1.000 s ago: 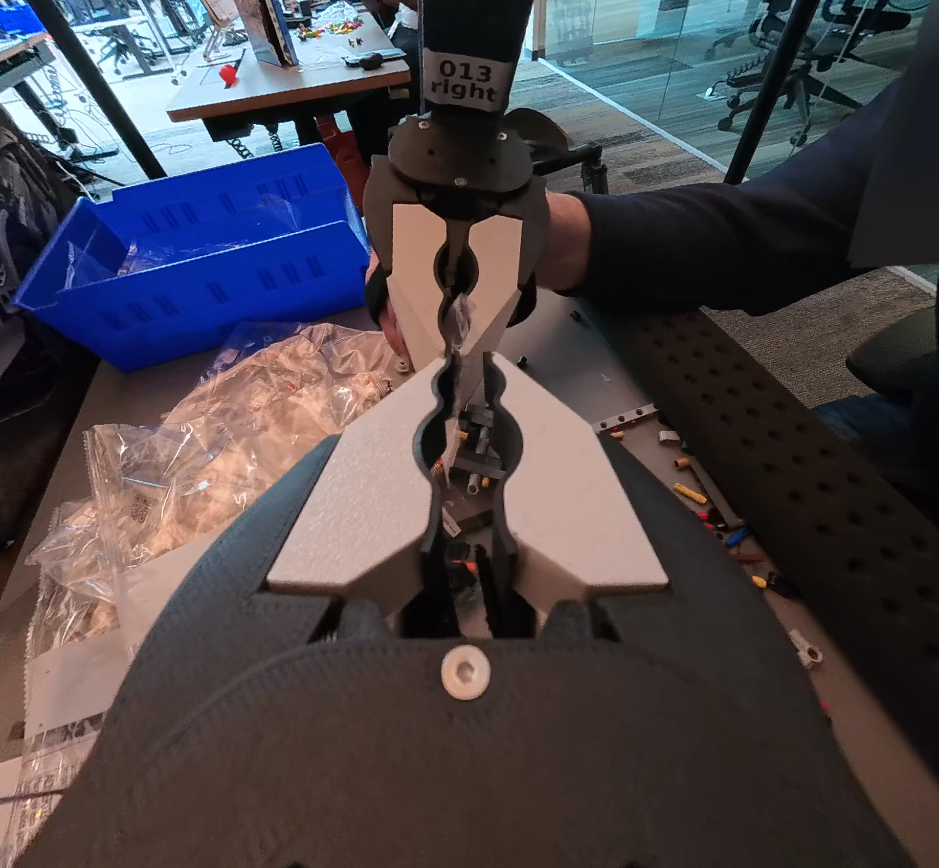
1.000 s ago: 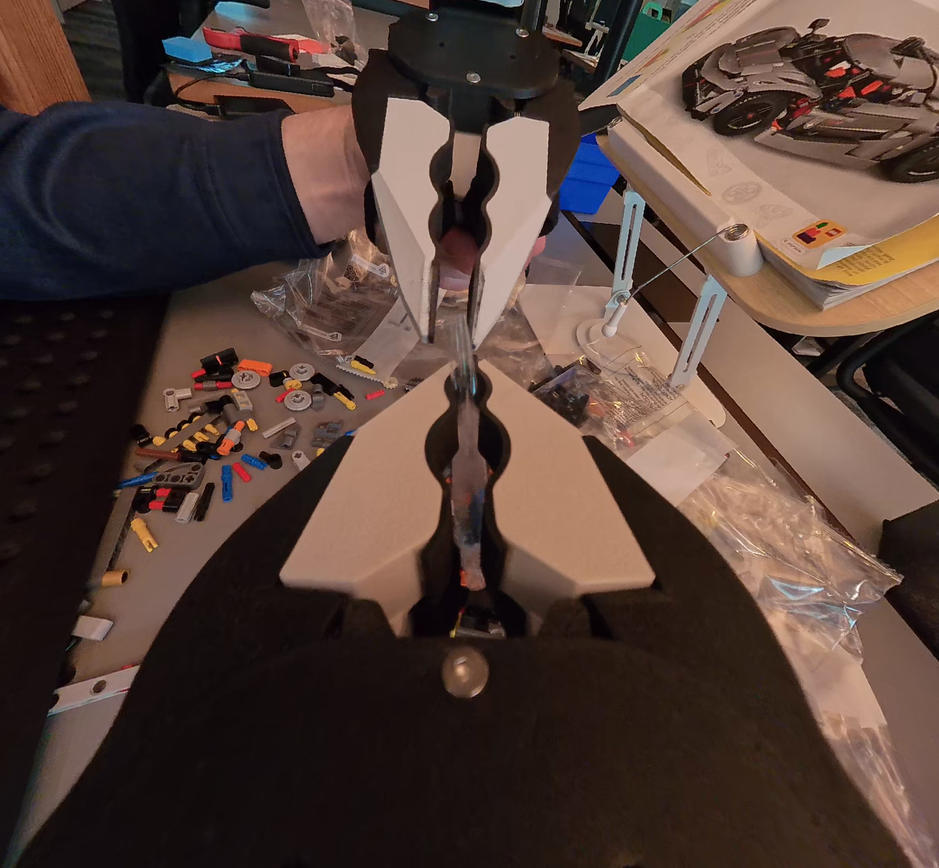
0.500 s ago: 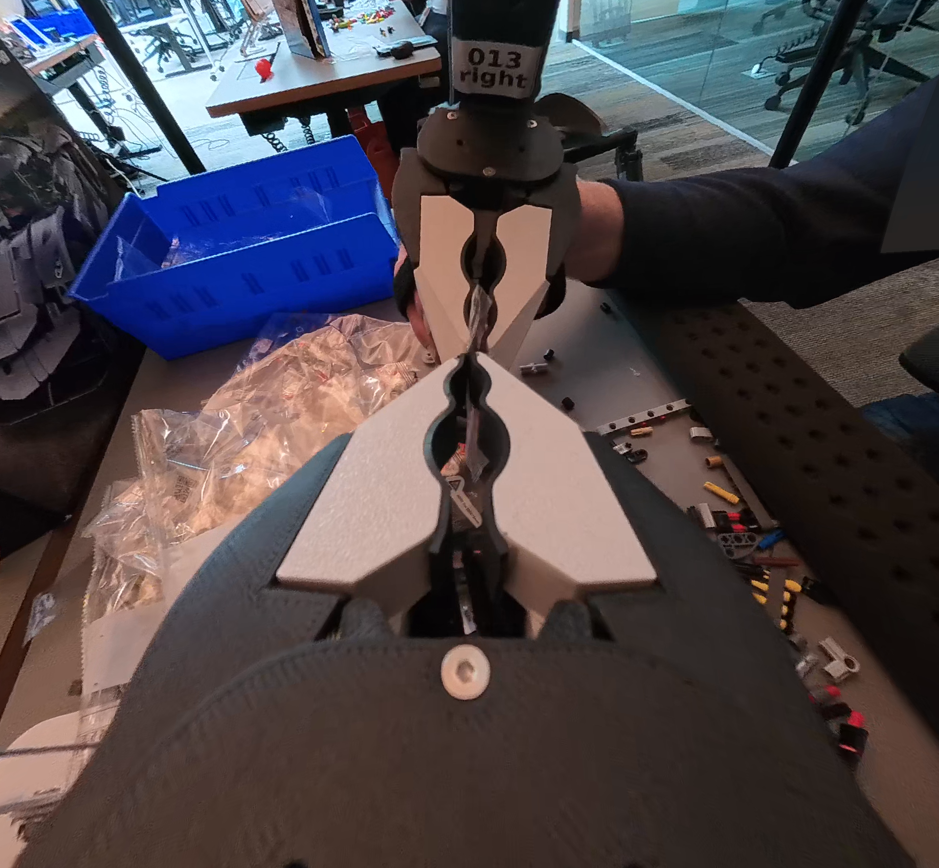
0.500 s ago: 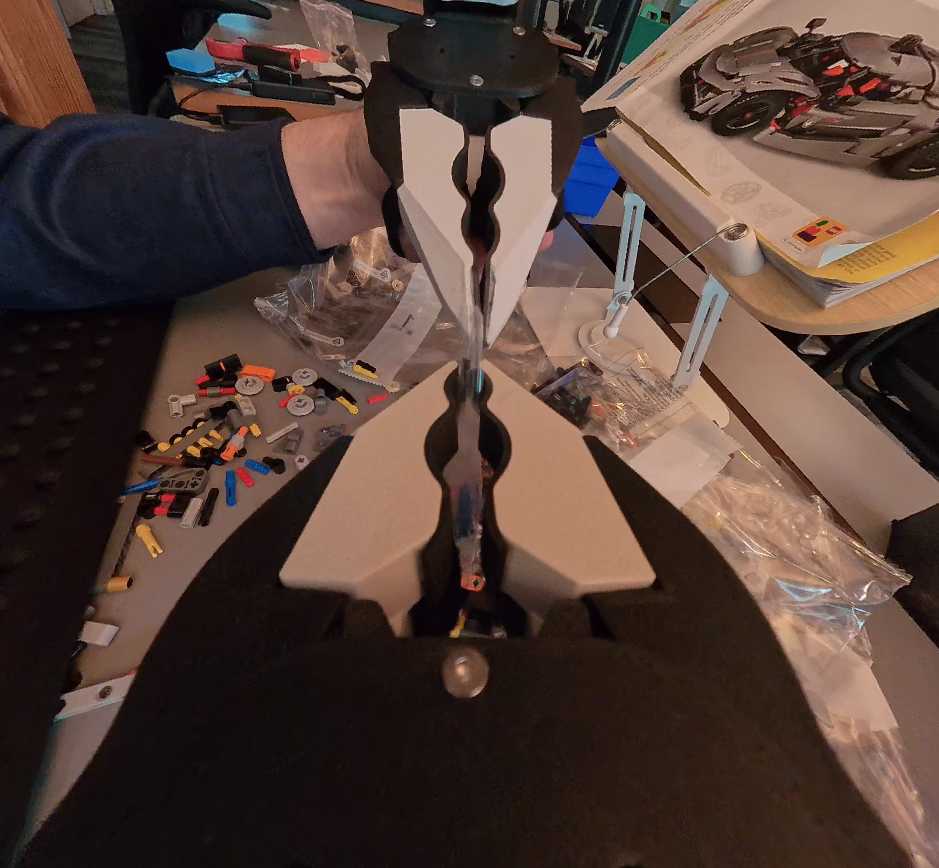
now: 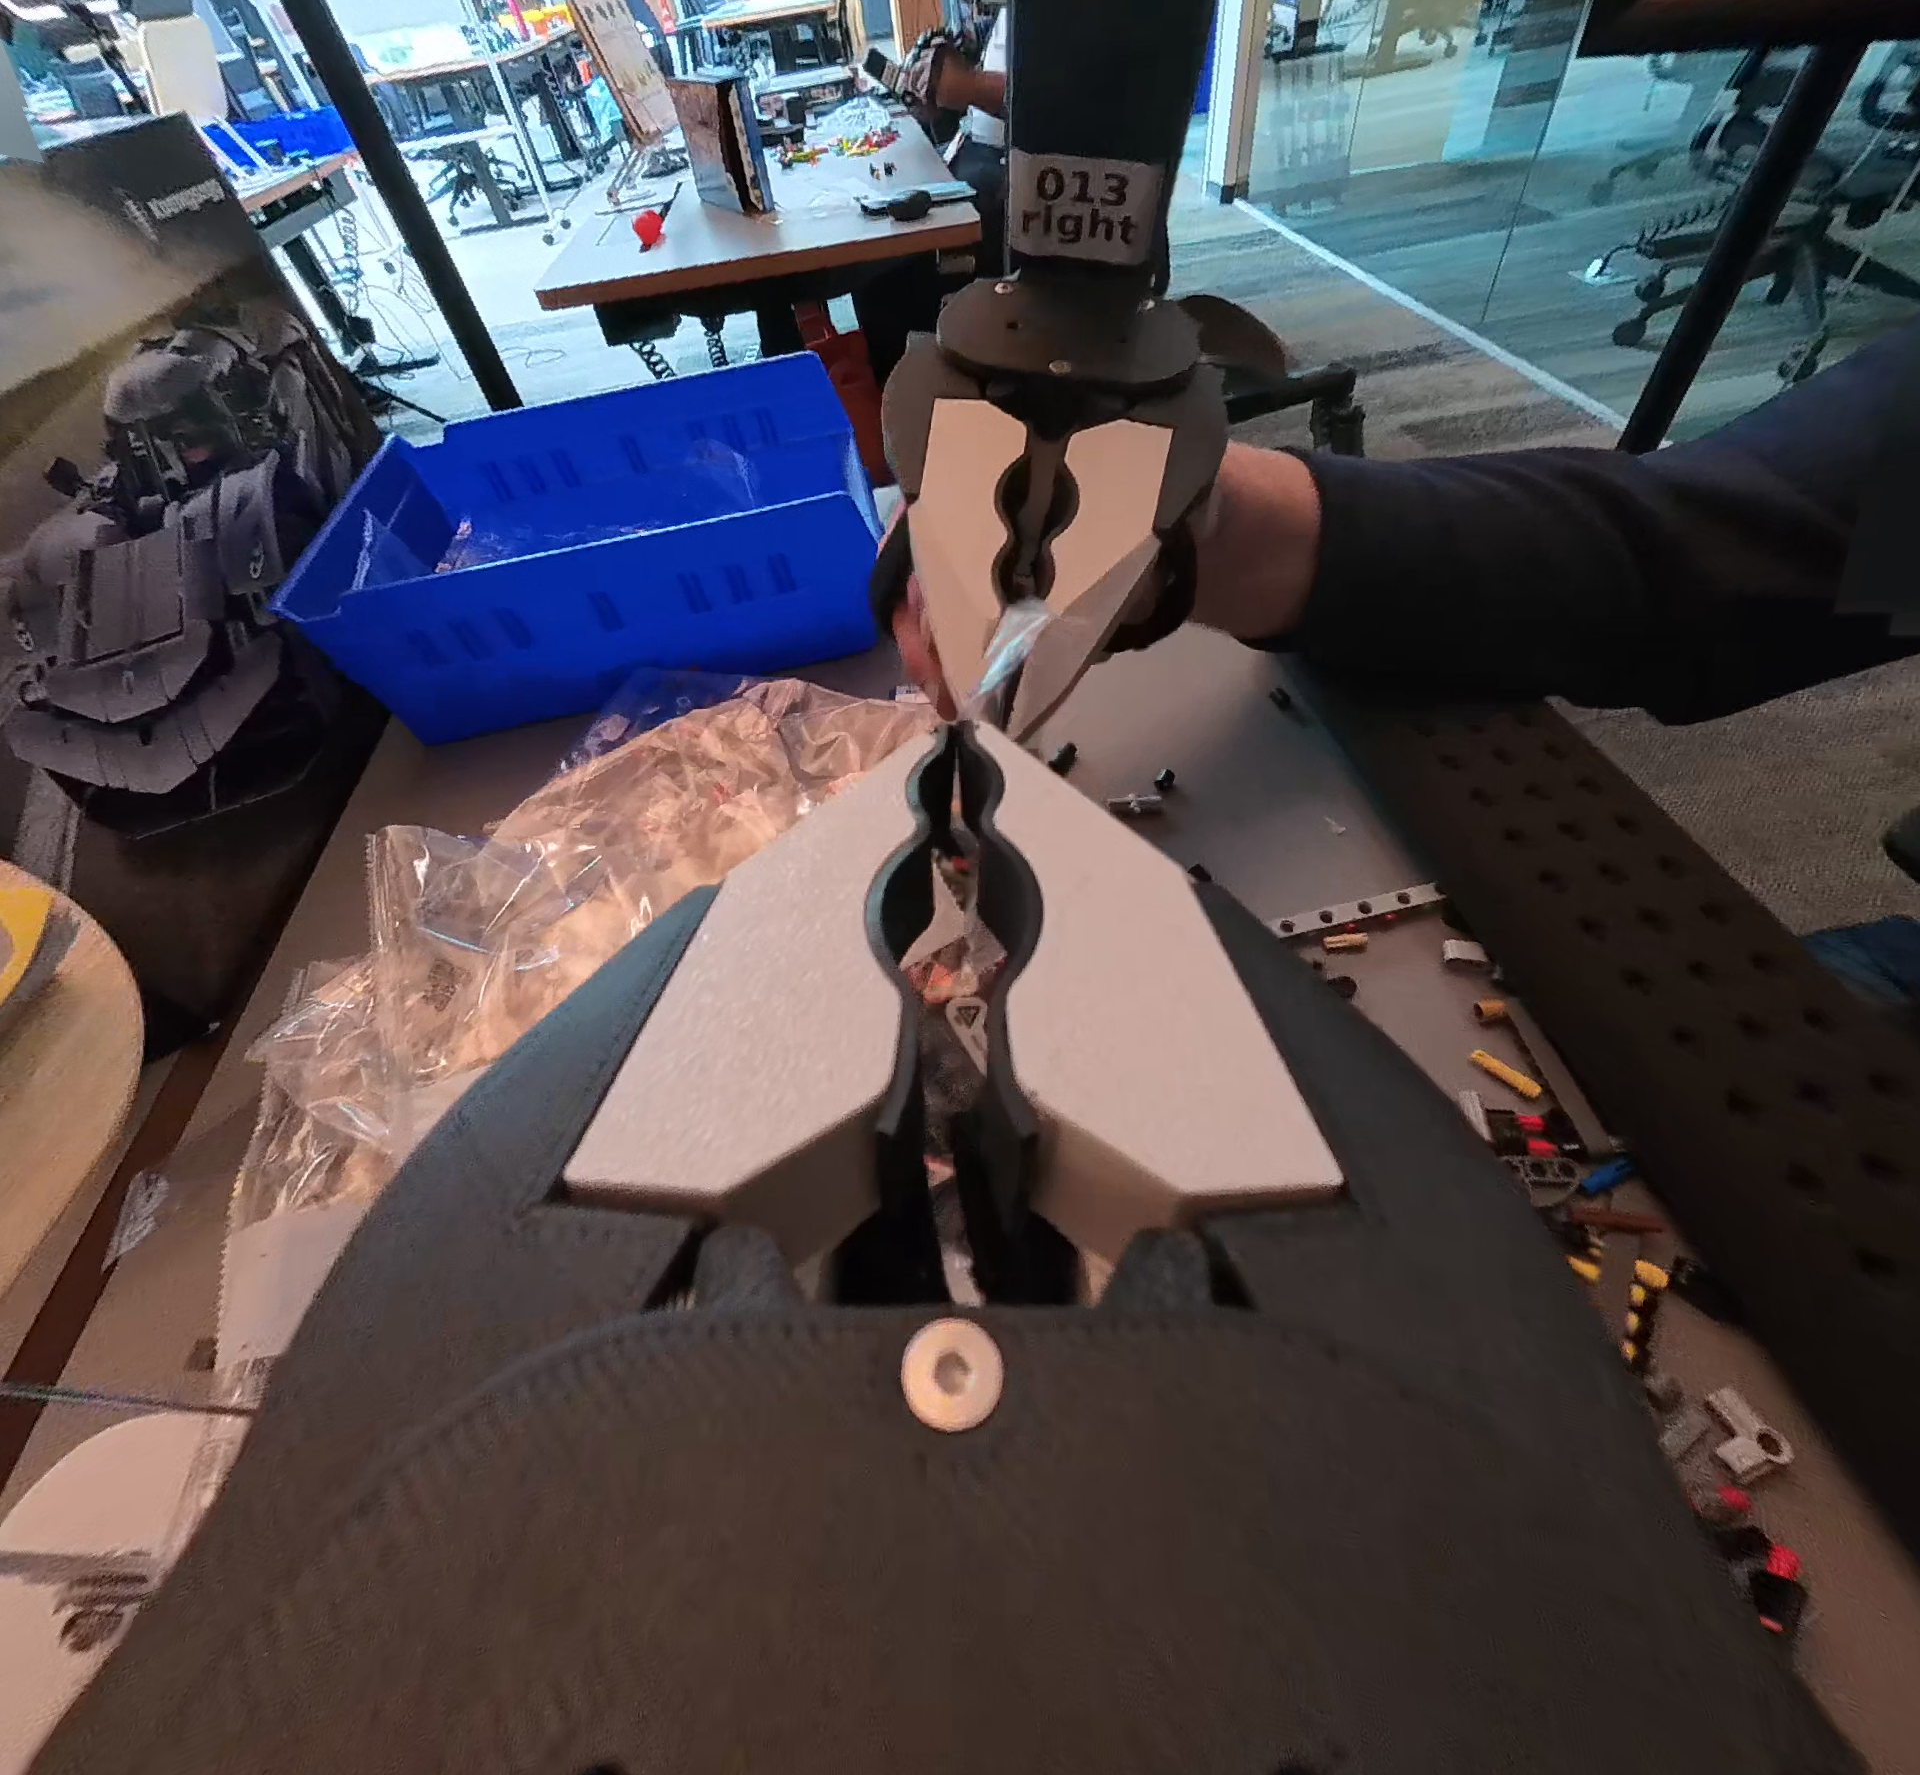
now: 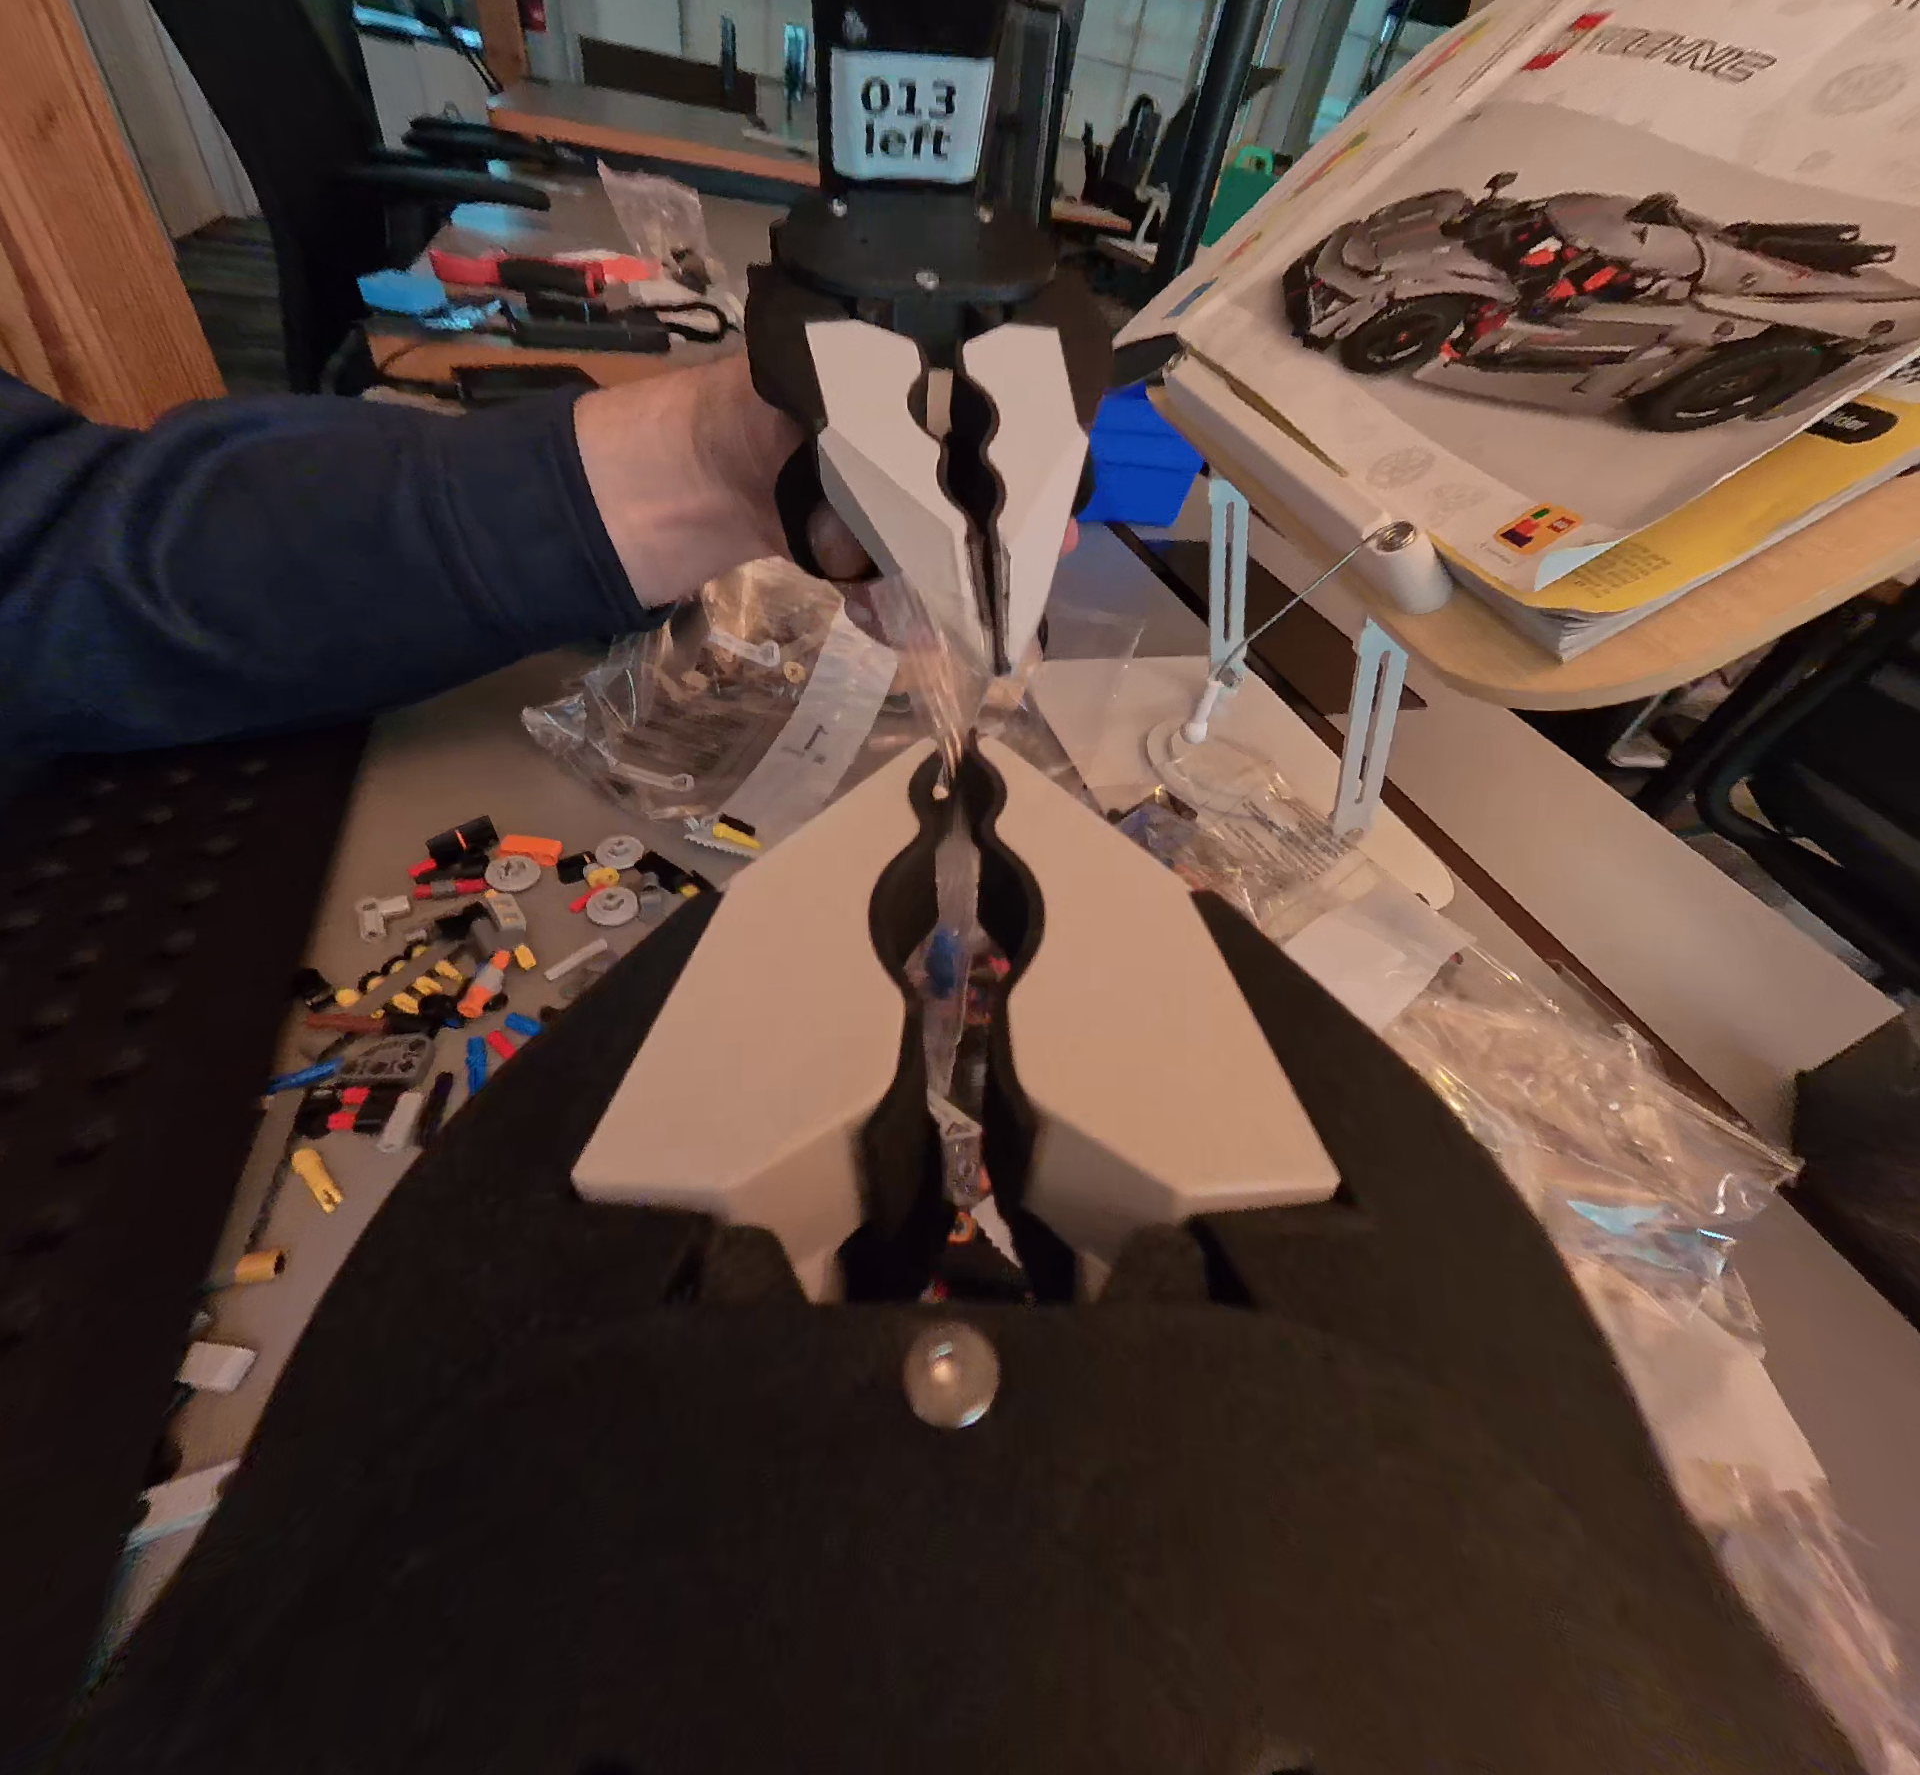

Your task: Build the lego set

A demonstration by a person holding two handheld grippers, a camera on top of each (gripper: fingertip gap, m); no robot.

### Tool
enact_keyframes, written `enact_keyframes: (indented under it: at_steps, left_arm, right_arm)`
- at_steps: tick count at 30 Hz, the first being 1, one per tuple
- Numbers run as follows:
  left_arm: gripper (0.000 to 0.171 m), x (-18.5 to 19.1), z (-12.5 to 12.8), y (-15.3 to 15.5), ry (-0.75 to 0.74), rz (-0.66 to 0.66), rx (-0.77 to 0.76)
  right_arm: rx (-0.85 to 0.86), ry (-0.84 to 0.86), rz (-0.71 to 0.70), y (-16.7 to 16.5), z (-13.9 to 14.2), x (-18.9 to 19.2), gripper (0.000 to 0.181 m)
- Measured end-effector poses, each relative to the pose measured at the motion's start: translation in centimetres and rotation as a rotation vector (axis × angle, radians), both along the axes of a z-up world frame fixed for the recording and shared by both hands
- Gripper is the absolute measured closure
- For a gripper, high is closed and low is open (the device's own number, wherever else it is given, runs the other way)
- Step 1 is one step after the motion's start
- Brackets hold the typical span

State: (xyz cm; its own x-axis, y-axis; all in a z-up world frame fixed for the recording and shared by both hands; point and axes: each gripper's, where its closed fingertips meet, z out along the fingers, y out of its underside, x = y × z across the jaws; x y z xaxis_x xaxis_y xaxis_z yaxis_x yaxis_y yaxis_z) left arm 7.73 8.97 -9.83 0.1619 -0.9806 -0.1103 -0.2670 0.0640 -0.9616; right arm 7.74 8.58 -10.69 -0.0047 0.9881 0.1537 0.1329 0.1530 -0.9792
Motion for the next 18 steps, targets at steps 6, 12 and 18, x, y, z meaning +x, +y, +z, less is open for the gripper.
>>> enact_keyframes:
  at_steps: [6,12,18]
  left_arm:
    - [0.171,0.1,-0.3,0.0,-0.010,-0.011,-0.011]
    - [0.171,0.3,-0.7,0.2,0.021,0.000,0.005]
    - [0.171,0.2,-0.6,0.3,0.033,0.013,0.022]
  right_arm:
    - [-0.050,0.067,0.019,0.0,1.2,0.6,0.181]
    - [-0.026,0.002,0.022,-0.4,-0.2,-0.3,0.181]
    - [0.003,0.070,-0.018,0.1,1.3,0.3,0.175]
